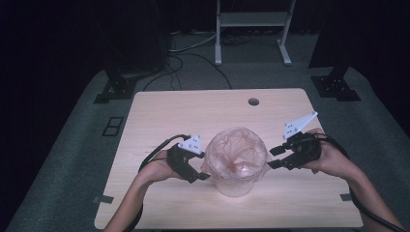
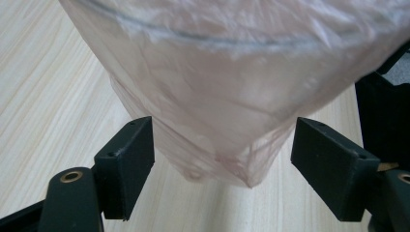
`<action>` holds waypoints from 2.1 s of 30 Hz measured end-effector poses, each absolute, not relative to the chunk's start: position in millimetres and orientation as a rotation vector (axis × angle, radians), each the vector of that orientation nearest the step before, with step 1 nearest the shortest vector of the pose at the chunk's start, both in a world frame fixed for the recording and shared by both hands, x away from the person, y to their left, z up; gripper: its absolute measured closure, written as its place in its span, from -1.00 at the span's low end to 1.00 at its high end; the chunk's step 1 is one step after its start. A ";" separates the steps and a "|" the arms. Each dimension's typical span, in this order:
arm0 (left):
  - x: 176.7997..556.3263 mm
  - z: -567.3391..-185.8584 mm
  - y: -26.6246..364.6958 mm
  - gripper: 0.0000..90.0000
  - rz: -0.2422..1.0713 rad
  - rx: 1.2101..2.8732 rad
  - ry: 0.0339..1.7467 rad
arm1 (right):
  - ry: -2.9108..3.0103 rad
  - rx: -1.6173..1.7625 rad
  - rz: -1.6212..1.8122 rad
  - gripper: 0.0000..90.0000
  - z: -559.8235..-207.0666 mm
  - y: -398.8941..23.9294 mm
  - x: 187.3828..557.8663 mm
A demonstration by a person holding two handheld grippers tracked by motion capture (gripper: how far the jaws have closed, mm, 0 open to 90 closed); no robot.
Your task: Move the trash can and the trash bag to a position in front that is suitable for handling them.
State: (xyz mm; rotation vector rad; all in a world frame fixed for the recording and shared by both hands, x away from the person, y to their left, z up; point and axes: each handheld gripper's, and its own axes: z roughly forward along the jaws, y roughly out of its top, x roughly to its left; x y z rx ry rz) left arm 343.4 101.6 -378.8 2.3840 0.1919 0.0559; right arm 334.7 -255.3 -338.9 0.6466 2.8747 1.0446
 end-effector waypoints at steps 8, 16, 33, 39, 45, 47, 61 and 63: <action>350.4 -377.8 100.1 0.35 0.052 2.429 0.134 | 2.891 0.618 0.981 0.91 -355.1 -244.6 338.9; 353.6 -386.8 104.5 0.99 0.060 2.383 0.208 | 2.880 0.682 0.933 1.00 -376.1 -238.5 337.2; 360.8 -400.6 109.5 0.69 0.010 2.351 0.262 | 2.956 0.780 0.904 1.00 -413.6 -231.9 335.7; 353.6 -388.6 123.8 0.08 0.032 2.316 0.307 | 2.896 0.819 0.893 0.62 -369.9 -256.1 328.9; 345.8 -385.8 129.9 -0.24 0.045 2.305 0.342 | 2.846 0.733 0.896 0.76 -314.1 -244.1 321.3; 344.0 -385.7 131.7 -0.29 0.046 2.310 0.345 | 2.836 0.702 0.896 0.80 -303.8 -234.5 321.9; 335.3 -385.2 137.8 -0.46 0.041 2.314 0.356 | 3.025 0.429 0.727 0.87 -326.4 -123.4 329.9; 334.3 -384.1 138.8 -0.48 0.051 2.311 0.356 | 3.058 0.381 0.697 0.87 -328.5 -117.4 324.2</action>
